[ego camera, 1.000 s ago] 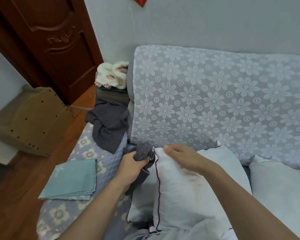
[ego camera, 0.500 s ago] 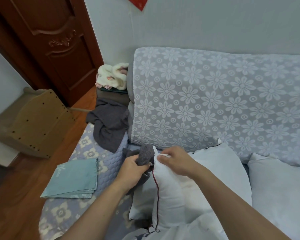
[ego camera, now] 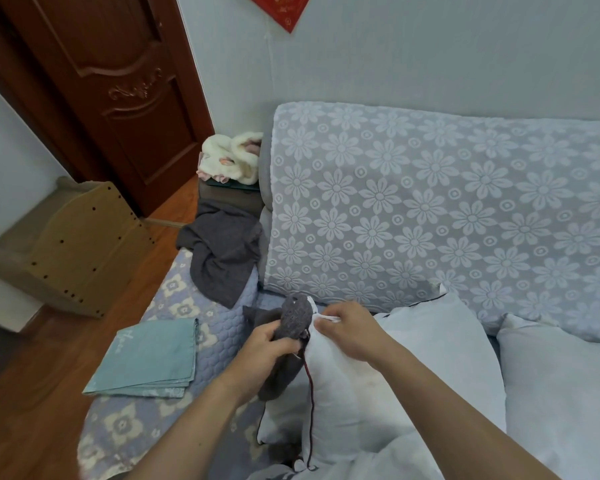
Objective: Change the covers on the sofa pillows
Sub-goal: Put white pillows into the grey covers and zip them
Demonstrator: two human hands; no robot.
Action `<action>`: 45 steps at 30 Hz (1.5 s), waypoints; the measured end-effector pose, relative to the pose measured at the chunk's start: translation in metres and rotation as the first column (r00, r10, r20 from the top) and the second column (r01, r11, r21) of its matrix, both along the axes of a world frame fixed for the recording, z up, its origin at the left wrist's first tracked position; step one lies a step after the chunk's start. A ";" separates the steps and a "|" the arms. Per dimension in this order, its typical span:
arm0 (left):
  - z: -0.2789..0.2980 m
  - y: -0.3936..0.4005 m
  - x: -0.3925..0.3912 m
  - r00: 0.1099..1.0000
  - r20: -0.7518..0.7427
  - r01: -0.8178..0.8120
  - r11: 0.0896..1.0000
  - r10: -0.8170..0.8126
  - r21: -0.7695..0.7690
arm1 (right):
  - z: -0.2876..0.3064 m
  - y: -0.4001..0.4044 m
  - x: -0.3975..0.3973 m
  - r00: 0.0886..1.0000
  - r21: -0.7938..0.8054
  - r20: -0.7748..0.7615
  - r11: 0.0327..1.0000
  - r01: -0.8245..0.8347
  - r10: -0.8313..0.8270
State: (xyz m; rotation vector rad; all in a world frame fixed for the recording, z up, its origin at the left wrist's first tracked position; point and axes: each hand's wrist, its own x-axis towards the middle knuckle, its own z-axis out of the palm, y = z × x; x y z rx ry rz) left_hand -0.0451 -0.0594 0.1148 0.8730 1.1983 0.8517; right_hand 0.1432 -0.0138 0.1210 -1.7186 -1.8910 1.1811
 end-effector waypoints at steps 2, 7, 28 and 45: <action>0.001 -0.002 -0.004 0.982 0.186 0.006 0.997 0.008 -0.078 | 0.000 -0.001 -0.001 1.000 -0.010 0.003 1.000 0.012 -0.012; -0.002 0.003 -0.007 0.996 -0.060 0.059 0.995 -0.064 -0.079 | 0.000 -0.004 -0.005 0.999 -0.064 0.000 0.997 -0.040 0.041; 0.005 0.017 0.029 0.991 -0.045 0.127 0.992 -0.127 -0.010 | -0.007 0.002 0.008 0.930 -0.272 -0.223 0.935 0.228 -0.291; -0.005 -0.009 0.068 0.791 -0.557 0.298 0.955 -0.251 -0.006 | -0.005 -0.005 0.022 0.900 -0.460 -0.231 0.856 0.234 -0.371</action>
